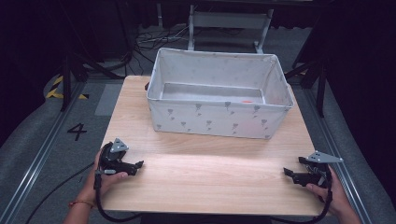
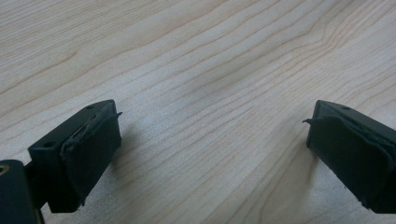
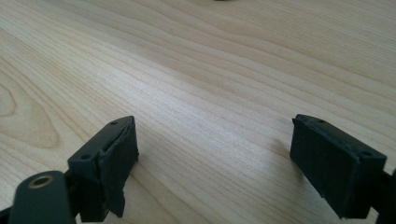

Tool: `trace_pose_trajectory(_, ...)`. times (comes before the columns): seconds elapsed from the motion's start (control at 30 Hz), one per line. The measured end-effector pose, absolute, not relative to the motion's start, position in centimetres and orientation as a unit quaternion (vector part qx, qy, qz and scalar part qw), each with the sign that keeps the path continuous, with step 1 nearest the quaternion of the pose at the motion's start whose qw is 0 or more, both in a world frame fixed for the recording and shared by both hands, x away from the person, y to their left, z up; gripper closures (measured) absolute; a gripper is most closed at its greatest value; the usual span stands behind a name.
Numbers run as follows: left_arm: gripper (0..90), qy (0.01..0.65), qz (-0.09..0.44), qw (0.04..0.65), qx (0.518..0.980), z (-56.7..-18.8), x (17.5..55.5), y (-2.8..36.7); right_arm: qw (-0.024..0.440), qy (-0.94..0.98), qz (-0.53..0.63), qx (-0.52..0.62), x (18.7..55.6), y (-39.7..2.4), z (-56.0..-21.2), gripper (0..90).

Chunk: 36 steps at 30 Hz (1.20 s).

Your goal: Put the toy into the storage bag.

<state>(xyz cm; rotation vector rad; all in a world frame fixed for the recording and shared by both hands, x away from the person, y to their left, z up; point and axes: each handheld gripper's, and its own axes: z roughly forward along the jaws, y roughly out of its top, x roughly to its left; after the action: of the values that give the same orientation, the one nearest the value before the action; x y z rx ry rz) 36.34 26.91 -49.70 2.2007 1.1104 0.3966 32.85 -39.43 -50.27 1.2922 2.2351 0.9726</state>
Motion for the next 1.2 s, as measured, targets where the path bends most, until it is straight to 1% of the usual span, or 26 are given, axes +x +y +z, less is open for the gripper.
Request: trace_pose_trajectory(1.2, 1.3, 0.431, 0.151, 0.313, 0.833, -49.73, 36.42, 26.77, 0.192, 0.793, 0.345, 0.464, 32.83, -39.32, -50.28, 15.4)
